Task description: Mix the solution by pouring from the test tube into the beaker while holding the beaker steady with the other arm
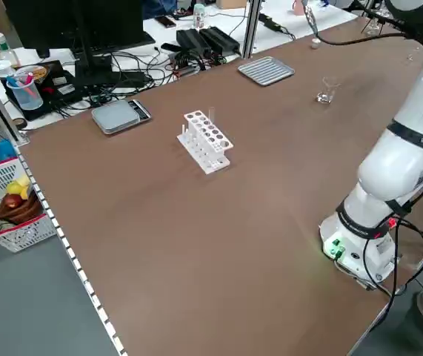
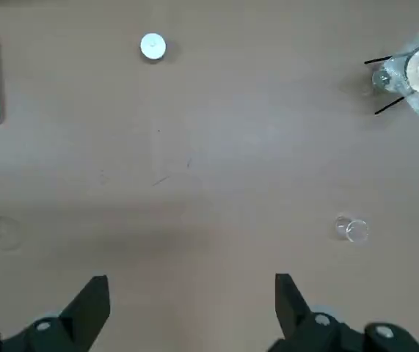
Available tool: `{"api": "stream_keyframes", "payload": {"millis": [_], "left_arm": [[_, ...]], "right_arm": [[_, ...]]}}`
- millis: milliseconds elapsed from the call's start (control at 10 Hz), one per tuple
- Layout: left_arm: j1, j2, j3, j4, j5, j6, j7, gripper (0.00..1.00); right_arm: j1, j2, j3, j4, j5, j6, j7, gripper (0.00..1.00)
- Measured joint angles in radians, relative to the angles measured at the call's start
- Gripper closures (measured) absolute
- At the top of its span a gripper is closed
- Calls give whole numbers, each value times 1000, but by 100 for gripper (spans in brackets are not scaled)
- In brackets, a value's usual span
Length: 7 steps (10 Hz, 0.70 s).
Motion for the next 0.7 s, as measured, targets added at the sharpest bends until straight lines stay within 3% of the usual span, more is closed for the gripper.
{"api": "stream_keyframes", "payload": {"millis": [400,700], "left_arm": [[-6,-7,-38,-95,0,104,-90,0],[-3,-75,-39,-178,1,122,-115,0]], "right_arm": [[-1,0,0,1,-4,0,-8,0],[-16,0,-2,1,-4,0,-15,0]]}}
